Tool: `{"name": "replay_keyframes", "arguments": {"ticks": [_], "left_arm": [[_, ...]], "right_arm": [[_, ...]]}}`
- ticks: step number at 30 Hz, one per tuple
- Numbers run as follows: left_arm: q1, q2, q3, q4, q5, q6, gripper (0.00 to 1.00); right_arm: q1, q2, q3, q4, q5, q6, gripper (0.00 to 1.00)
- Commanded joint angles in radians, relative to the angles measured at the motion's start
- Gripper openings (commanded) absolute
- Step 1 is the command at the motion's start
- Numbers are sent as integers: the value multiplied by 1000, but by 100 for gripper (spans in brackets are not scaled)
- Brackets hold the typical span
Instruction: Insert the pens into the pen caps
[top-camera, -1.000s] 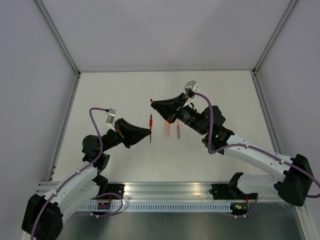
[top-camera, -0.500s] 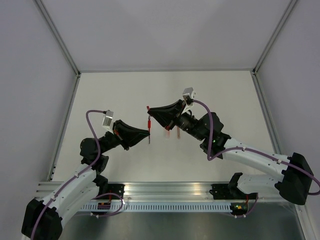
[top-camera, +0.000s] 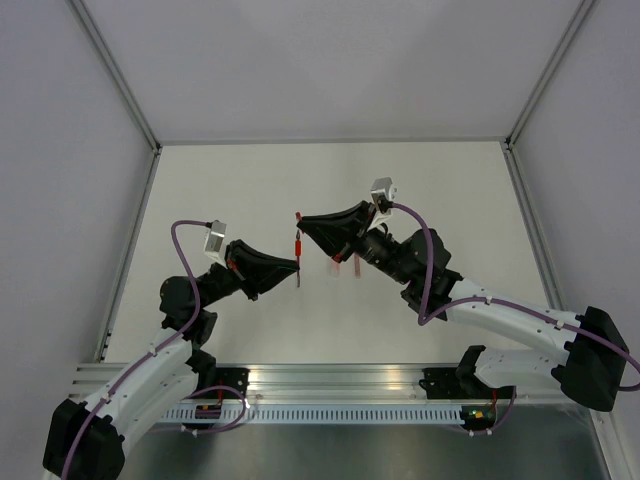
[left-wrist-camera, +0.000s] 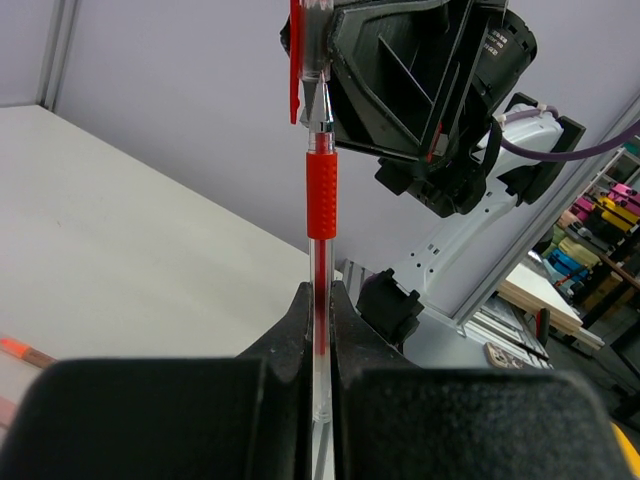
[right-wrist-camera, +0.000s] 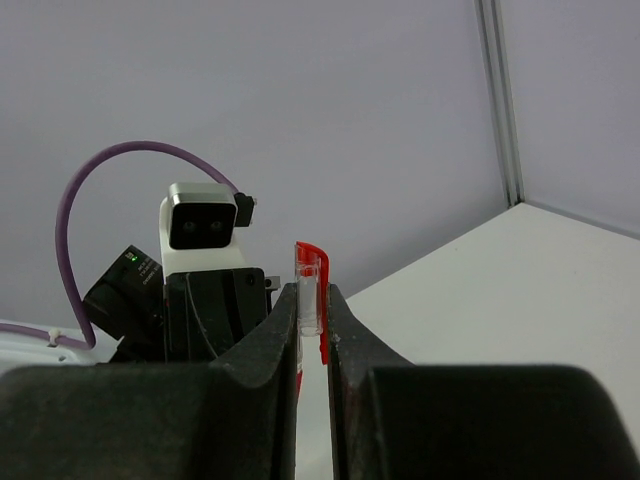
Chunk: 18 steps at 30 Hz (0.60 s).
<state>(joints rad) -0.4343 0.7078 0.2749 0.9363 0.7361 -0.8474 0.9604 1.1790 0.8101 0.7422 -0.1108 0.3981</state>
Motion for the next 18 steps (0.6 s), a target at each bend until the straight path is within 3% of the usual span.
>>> {"name": "replay_keyframes", "arguments": {"ticks": [1, 18], "left_arm": [[-6, -10, -3, 24, -6, 13, 2], [-6, -30, -6, 24, -7, 11, 2]], "right_arm": [[8, -12, 21, 83, 5, 33, 0], [21, 36, 40, 128, -3, 54, 0]]}}
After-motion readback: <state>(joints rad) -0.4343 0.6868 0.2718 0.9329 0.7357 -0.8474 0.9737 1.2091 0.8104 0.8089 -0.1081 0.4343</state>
